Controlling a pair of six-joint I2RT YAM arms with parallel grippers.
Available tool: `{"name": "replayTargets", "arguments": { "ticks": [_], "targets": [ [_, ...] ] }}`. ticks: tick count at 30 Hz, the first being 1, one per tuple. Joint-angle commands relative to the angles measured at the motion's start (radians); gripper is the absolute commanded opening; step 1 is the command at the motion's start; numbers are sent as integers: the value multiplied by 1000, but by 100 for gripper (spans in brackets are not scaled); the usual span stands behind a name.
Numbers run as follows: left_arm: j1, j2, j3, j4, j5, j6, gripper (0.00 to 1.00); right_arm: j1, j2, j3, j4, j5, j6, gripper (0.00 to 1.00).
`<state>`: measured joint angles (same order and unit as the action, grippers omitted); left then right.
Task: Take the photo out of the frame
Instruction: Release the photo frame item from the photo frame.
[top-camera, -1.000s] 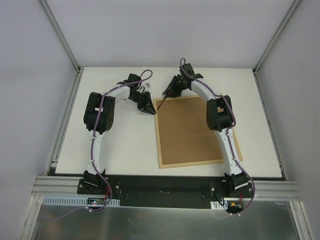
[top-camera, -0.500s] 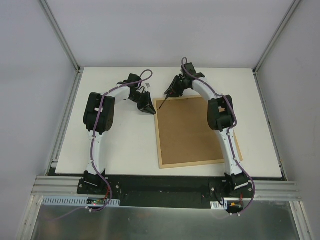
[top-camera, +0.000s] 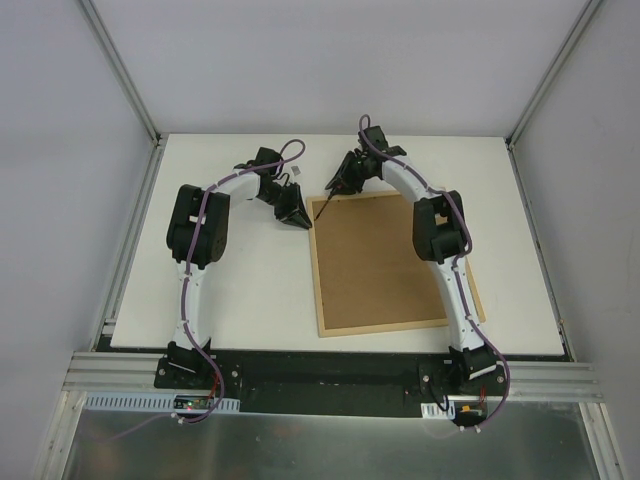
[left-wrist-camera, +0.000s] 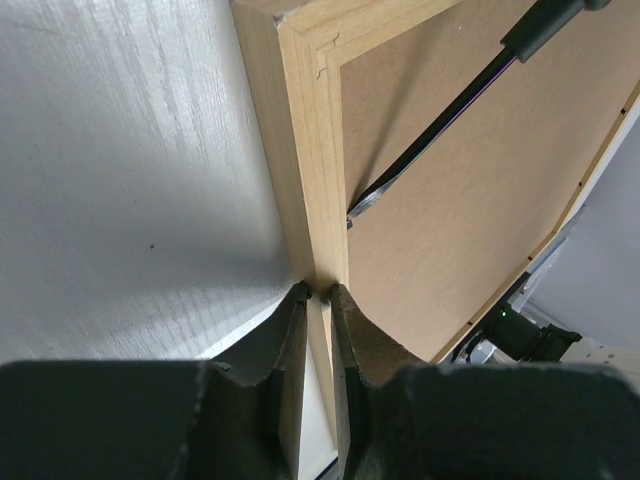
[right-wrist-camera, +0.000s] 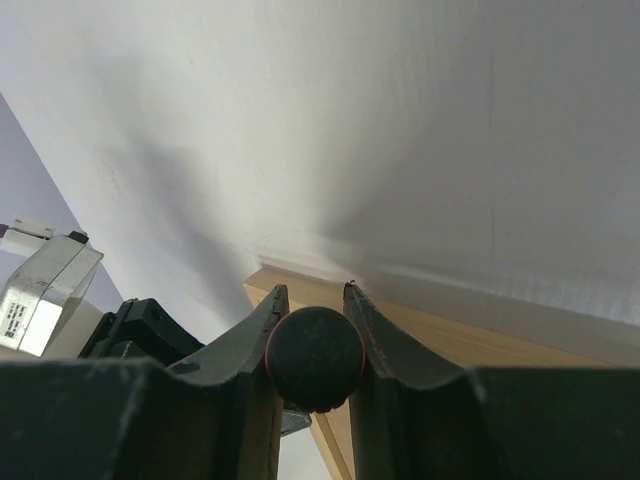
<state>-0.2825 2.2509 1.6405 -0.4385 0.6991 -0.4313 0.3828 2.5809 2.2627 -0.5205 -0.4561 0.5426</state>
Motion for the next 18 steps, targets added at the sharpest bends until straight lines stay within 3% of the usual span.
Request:
{"name": "replayTargets", "arguments": {
  "ticks": [1,11,18],
  "targets": [
    [-9,-21,-27,-17,-81,9,12,47,-19,24,-92,-10,-3,0],
    [-9,-30,-28,-17,-95,9,12,64,-25,-15,-85,-38,-12,0],
    [-9,-50,-41,-17,-131,-4,13,79,-64,-135,-41,-59,29,0]
  ]
}}
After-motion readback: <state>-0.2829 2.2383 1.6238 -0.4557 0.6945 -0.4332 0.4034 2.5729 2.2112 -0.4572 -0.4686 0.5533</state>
